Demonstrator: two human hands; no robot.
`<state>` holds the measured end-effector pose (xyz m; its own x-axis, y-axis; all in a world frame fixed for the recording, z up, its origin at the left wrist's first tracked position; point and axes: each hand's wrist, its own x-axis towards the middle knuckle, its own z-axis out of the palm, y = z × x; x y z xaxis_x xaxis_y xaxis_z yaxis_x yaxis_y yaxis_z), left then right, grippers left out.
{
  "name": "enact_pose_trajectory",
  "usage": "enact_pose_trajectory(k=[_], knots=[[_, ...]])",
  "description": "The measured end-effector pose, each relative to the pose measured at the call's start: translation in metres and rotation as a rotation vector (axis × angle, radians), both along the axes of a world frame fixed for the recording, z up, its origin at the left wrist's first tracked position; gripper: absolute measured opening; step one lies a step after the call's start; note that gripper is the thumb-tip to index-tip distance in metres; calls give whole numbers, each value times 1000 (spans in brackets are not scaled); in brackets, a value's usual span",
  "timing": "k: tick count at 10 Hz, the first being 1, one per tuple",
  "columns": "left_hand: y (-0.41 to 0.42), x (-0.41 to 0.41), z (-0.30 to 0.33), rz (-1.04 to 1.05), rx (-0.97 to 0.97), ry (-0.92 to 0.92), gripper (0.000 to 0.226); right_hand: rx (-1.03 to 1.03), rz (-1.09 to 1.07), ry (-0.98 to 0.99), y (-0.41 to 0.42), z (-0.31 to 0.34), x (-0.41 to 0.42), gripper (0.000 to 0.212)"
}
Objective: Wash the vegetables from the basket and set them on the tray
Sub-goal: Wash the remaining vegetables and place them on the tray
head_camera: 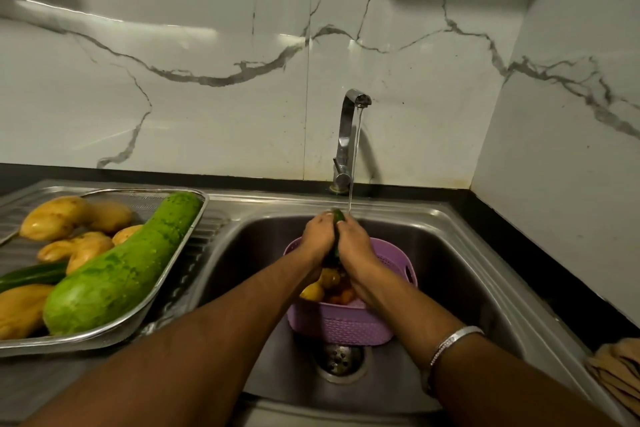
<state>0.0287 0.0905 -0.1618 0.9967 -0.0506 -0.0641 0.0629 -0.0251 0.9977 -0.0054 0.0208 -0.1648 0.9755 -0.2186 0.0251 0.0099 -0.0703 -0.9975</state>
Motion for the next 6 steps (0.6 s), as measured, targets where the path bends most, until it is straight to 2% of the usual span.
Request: enact_pose_trajectory(k=[1, 2, 3, 4, 5, 6], knots=[[-11, -8, 3, -70, 88, -119, 36, 167, -137, 107, -12, 8, 8, 36], [-19, -9, -3, -65, 81, -190, 40, 319, -160, 129, -18, 11, 6, 36], [-17, -4, -2, 21, 20, -187, 49, 107, -66, 56, -7, 8, -5, 42], [-9, 1, -1, 79, 13, -74, 52, 58, -17, 51, 3, 3, -18, 41], [-7, -1, 0, 8, -142, 141, 46, 52, -59, 35, 3, 3, -15, 41], [-5, -7, 0, -129, -356, 209, 48, 224, -137, 39, 2, 9, -6, 39]])
